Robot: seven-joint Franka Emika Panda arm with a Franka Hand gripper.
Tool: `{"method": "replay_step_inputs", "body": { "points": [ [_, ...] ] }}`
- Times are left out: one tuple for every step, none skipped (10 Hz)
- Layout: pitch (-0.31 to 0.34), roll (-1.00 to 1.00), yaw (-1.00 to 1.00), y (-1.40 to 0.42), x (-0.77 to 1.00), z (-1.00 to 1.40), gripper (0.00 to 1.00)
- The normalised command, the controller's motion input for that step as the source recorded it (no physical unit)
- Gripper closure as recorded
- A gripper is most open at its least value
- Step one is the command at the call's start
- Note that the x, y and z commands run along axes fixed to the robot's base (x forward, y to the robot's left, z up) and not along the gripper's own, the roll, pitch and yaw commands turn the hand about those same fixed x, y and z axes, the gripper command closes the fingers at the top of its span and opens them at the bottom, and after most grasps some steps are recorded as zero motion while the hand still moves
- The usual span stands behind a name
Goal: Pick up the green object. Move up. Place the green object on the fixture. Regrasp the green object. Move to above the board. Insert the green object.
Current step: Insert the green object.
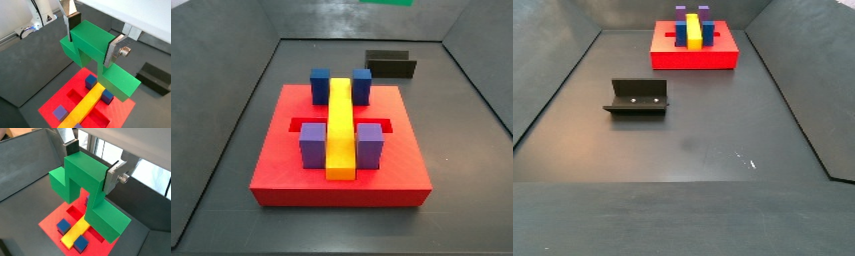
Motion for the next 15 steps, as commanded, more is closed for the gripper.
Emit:
{"method": "replay_step_inputs", "body": {
  "points": [
    [-0.090,-0.50,0.01,0.08,0.00,0.15,1.00],
    [-0.057,-0.50,0.07,0.11,0.00,0.15,1.00],
    [-0.044,-0.50,0.13,0.15,0.00,0.13,1.00],
    [-0.061,-0.50,0.19,0.20,-0.04,0.13,1.00],
    [-0.066,-0.32,0.19,0.20,-0.05,0.04,1.00],
    [-0.010,-0.05,0.03,0.11,0.00,0.00,1.00],
    [0.000,0.08,0.00,0.00,0.00,-0.14,1.00],
    [-0.033,0.17,0.00,-0.07,-0.01,-0.45,1.00],
    [-0.057,0.20,0.01,-0.13,-0.02,-0.54,1.00],
    [-0.074,0.22,0.01,-0.17,0.00,-0.60,1.00],
    [-0.079,0.24,0.03,-0.22,0.00,-0.60,1.00],
    [-0.100,0.36,0.07,-0.31,0.00,-0.57,1.00],
    [-0.084,0.28,0.07,-0.26,0.00,-0.57,1.00],
    [-0.053,0.12,0.06,-0.16,0.00,-0.57,1.00],
    [-0.034,0.00,0.06,-0.07,0.01,-0.59,1.00]
  ]
}}
